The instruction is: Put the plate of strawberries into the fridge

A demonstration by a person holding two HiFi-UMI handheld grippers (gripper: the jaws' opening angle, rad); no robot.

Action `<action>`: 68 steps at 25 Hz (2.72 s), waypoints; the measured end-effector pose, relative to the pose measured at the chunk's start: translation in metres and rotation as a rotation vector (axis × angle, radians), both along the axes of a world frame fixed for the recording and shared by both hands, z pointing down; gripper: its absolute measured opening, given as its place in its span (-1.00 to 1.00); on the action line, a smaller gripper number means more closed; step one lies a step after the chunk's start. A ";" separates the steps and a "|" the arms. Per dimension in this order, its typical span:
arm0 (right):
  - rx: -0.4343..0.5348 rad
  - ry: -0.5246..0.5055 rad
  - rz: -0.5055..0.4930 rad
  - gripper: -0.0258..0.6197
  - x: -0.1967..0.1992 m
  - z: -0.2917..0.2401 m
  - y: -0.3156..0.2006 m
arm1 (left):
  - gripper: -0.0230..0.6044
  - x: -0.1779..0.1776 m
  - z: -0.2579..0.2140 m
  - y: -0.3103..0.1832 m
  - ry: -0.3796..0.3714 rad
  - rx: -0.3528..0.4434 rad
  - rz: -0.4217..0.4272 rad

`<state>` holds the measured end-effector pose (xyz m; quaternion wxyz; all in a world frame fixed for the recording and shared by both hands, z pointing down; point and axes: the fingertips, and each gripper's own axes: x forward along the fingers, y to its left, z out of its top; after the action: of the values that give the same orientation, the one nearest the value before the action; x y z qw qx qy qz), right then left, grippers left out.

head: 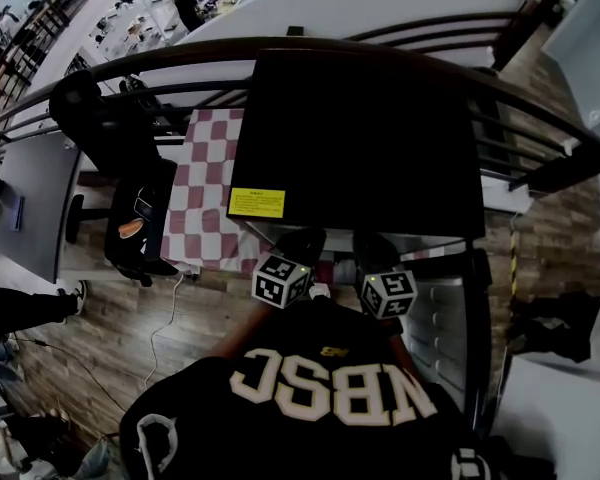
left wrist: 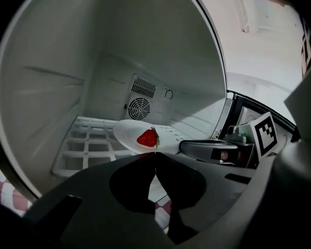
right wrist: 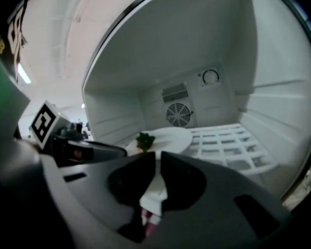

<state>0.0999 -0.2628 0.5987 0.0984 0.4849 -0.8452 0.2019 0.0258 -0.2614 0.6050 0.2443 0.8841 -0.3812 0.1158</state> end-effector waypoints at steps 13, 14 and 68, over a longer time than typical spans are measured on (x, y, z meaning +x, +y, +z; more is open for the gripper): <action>-0.008 -0.018 -0.038 -0.78 -0.008 -0.002 -0.011 | -0.86 -0.001 -0.002 -0.012 0.056 -0.034 -0.057; -0.007 -0.014 -0.036 -0.78 -0.007 -0.004 -0.013 | -0.86 -0.002 -0.002 -0.013 0.054 -0.032 -0.059; 0.221 -0.005 0.109 -0.85 -0.029 -0.111 0.096 | -0.87 -0.045 -0.125 0.091 0.088 0.321 -0.133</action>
<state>0.0713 -0.1665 0.4880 0.0312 0.5375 -0.8350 0.1138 -0.0193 -0.1703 0.4803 0.1236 0.8886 -0.4416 -0.0018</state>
